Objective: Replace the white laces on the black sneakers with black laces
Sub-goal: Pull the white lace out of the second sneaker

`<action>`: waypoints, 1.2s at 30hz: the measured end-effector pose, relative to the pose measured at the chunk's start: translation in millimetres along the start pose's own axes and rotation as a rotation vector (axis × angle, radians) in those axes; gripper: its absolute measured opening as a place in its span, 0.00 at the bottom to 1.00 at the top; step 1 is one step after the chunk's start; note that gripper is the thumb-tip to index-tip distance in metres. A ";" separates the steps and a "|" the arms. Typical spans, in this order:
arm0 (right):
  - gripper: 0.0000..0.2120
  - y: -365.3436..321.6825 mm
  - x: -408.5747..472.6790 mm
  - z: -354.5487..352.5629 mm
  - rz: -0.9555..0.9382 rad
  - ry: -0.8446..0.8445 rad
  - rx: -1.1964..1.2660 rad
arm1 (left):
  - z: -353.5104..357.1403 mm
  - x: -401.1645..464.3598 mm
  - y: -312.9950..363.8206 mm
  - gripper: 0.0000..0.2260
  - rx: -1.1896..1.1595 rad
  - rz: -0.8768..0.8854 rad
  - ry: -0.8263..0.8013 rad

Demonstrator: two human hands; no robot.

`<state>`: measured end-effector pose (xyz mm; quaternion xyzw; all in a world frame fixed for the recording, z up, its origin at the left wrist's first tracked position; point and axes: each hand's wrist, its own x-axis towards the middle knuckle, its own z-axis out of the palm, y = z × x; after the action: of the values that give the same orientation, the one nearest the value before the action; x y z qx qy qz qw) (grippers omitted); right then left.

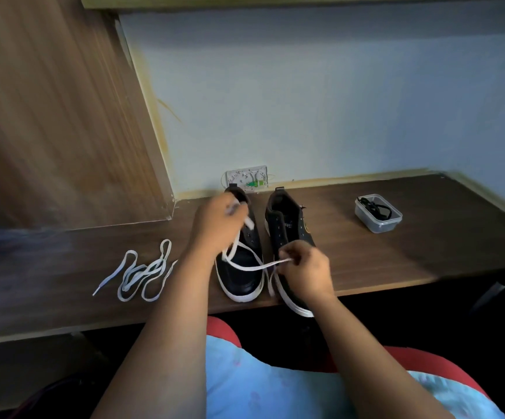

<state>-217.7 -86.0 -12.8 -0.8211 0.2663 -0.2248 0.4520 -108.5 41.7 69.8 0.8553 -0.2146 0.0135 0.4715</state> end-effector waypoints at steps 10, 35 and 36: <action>0.11 -30.4 -1.3 -21.8 0.368 -0.068 1.236 | 24.5 1.9 -34.0 0.09 0.744 -0.154 -0.360; 0.15 -41.8 -9.5 24.0 0.229 -0.358 0.870 | 37.5 -12.5 -0.3 0.16 -0.530 -0.246 -0.098; 0.13 -48.7 -12.0 32.2 0.234 -0.407 0.813 | 35.5 -11.8 3.9 0.15 -0.521 -0.219 -0.047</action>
<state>-195.8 -36.4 11.9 -0.5695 0.1534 -0.0927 0.8022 -127.1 15.2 50.5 0.7234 -0.1279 -0.1131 0.6690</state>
